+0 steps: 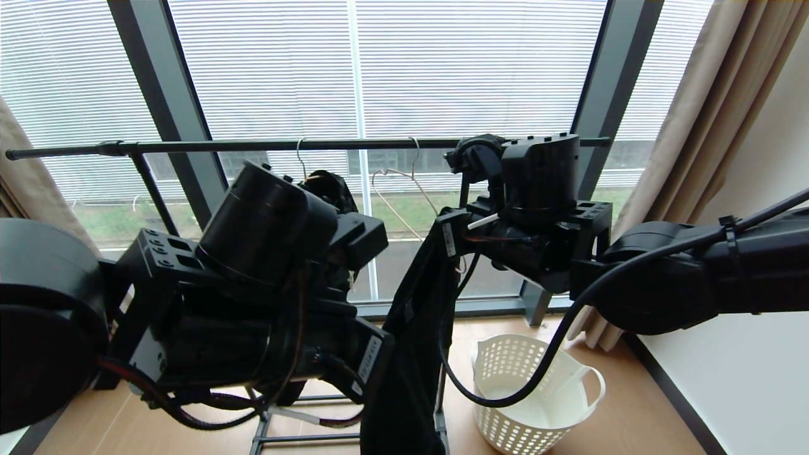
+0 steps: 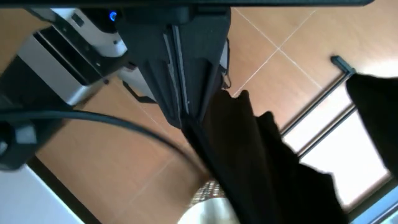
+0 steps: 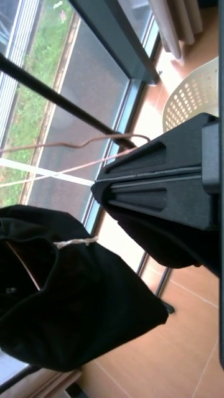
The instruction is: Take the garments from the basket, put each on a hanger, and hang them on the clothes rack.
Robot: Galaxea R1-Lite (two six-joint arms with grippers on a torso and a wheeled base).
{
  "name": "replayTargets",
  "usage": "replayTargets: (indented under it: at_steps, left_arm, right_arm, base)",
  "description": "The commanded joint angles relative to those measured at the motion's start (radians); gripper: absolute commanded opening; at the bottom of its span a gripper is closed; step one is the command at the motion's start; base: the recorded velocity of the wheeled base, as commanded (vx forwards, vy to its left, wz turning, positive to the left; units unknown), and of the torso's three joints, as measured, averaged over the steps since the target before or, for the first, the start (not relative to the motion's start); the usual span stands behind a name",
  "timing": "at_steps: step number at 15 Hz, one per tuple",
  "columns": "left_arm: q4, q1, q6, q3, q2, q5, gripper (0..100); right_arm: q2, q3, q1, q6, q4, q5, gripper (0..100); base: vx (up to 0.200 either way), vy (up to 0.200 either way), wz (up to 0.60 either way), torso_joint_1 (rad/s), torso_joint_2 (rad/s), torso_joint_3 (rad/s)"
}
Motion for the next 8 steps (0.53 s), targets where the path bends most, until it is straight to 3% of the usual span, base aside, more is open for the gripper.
replayTargets:
  at_steps: [1, 4, 8]
  left_arm:
    - [-0.001, 0.107, 0.002, -0.024, -0.029, 0.001, 0]
    - [-0.002, 0.187, 0.002, -0.085, -0.02, 0.001, 0]
    - [-0.002, 0.215, -0.001, -0.186, 0.017, 0.001, 0]
  right_arm:
    - [-0.088, 0.065, -0.025, -0.059, -0.002, 0.004, 0]
    - [-0.186, 0.183, -0.025, -0.152, -0.002, 0.006, 0]
    - [-0.234, 0.28, 0.021, -0.194, -0.003, 0.009, 0]
  base:
    - [0.0, 0.0, 0.0, 0.0, 0.0, 0.0]
    - [0.0, 0.0, 0.0, 0.0, 0.0, 0.0]
    - [0.0, 0.0, 0.0, 0.0, 0.0, 0.0]
